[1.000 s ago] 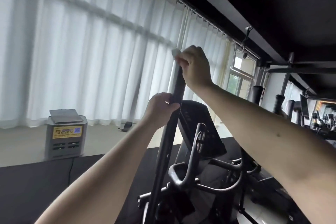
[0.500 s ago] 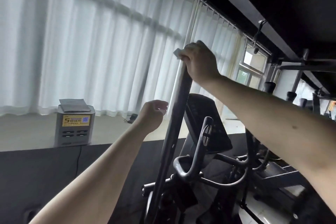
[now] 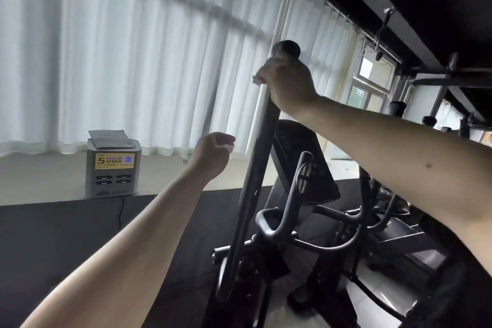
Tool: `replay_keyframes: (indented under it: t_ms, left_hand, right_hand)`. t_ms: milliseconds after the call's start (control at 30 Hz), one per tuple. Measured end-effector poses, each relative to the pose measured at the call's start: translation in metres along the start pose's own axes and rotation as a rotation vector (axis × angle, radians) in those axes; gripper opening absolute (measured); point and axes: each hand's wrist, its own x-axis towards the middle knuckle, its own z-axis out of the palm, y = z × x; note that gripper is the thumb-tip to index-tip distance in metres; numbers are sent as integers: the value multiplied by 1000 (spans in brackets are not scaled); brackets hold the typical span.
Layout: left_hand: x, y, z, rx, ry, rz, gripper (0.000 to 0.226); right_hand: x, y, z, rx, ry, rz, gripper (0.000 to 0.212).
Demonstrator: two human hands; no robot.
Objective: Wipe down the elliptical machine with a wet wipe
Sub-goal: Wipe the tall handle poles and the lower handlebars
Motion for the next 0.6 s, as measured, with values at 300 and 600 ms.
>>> replay_keyframes:
  t_ms: [300, 600]
  left_hand:
    - [4, 4, -13, -5, 24, -1, 28]
    - [3, 18, -14, -15, 23, 58, 28]
  right_hand:
    - [2, -26, -15, -124, -312, -189, 18]
    - [-29, -52, 10, 56, -275, -75, 15]
